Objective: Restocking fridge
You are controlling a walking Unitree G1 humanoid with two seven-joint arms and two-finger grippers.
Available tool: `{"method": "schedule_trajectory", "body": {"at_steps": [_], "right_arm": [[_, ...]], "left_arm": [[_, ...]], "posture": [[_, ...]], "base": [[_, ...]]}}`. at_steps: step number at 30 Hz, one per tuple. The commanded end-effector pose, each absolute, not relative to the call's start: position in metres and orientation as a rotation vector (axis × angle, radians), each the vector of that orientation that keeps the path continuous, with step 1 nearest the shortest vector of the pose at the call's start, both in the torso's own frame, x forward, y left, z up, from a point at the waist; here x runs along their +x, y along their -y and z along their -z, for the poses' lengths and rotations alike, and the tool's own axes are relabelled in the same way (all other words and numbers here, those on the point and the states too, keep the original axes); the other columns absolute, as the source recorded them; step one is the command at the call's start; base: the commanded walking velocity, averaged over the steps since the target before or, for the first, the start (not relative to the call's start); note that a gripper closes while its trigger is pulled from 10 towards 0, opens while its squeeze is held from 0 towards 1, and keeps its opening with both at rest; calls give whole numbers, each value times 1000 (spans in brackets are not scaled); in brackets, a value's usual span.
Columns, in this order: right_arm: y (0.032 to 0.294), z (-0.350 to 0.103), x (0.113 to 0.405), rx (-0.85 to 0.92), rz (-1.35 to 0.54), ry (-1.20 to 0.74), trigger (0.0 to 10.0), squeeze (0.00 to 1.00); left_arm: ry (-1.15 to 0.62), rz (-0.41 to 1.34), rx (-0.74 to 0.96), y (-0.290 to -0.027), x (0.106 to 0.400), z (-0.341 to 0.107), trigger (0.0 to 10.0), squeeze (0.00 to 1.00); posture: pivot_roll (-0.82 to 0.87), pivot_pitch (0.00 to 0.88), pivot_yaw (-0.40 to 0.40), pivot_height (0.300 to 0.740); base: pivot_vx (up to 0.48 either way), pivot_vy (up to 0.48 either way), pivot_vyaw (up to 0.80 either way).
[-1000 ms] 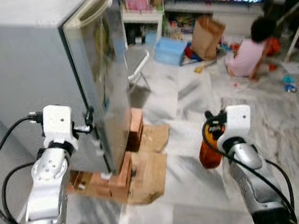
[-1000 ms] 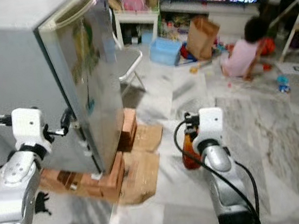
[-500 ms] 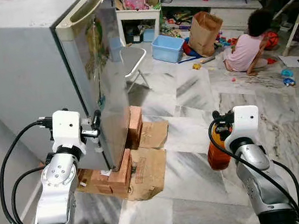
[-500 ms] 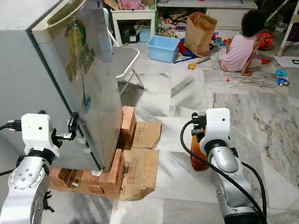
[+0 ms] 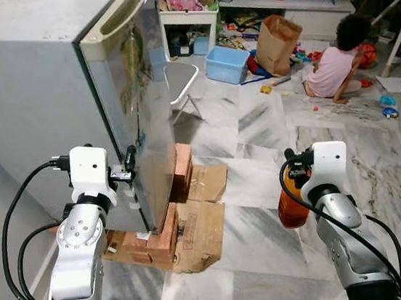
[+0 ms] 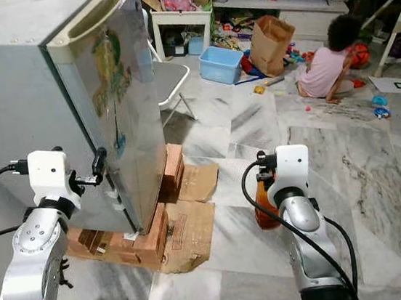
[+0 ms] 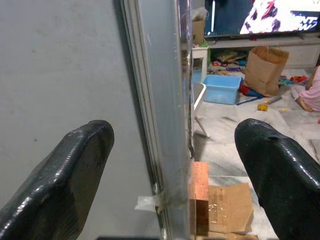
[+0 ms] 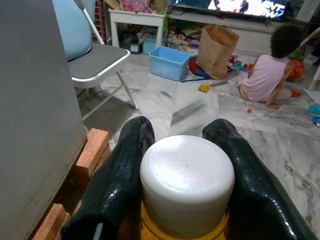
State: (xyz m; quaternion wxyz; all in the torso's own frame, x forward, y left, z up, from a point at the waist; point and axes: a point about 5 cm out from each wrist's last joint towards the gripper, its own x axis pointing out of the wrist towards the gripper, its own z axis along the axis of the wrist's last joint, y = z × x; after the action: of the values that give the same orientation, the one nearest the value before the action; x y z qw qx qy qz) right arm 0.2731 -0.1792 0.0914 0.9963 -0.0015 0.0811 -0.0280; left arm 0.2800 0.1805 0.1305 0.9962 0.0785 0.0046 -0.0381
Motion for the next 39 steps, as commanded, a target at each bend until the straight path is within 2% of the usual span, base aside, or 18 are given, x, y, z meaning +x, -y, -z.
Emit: {"method": "schedule_trajectory", "body": {"at_steps": [1,9,16,21,26,31,39], "right_arm": [[184,-98,274,-12,66,-137,10000,0],[182,-97,274,-18,59,-143,10000,0],[182,-97,275,-20,57,-148,10000,0],[183,-96,274,-23,55,-153,10000,0],[182,-96,274,-22,50,-158,10000,0],[181,-95,271,-14,42,-174,10000,0],[184,-94,260,-10,44,-201,10000,0]], "left_arm": [[11,98,151,-174,282,-135,10000,0],[11,113,133,-171,281,-134,10000,0],[4,40,144,-177,282,-133,10000,0],[40,-90,146,-190,280,-139,10000,0],[38,-123,152,-197,282,-139,10000,0],[18,-162,136,-209,294,-137,10000,0],[-45,-123,103,-200,325,-130,10000,0]], "posture": [[50,8,-59,740],[52,8,-62,740],[50,8,-63,740],[52,11,-65,740],[53,15,-65,740],[46,20,-64,740],[13,49,-59,740]], "base": [[311,0,-538],[293,0,-262],[0,0,0],[0,0,0],[0,0,0],[0,0,0],[0,0,0]]}}
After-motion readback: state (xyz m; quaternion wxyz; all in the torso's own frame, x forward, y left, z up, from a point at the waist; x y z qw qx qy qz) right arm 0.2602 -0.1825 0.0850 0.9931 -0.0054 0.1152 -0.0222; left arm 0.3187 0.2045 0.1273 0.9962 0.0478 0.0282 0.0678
